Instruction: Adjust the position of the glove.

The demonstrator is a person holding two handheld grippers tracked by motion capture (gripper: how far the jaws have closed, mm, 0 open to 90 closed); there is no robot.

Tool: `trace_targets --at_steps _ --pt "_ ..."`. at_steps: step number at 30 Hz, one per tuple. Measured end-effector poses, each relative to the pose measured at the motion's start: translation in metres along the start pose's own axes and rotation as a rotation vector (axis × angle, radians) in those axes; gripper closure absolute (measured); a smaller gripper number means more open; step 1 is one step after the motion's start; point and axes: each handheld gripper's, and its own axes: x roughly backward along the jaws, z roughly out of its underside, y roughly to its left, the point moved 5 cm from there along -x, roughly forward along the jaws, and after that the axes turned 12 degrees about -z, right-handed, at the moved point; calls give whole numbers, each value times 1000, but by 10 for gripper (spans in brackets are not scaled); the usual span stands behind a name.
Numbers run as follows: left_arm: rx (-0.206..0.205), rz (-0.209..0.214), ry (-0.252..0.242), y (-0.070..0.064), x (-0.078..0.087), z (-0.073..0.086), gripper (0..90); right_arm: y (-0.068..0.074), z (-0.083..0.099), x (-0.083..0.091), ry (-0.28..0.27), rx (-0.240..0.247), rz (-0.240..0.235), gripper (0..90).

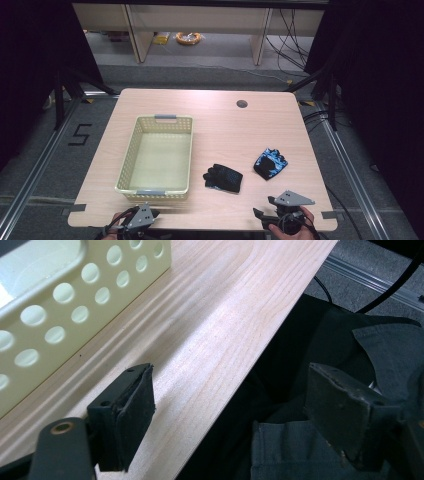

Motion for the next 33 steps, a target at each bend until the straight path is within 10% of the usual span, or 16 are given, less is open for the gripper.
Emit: trace_targets --at_steps 19,33 --pt "-6 -2 2 1 -1 0 195 -8 -37 -8 -43 70 -15 410" --pt "-2 -5 -4 2 -1 -1 195 -20 -94 -55 40 176 -42 478"
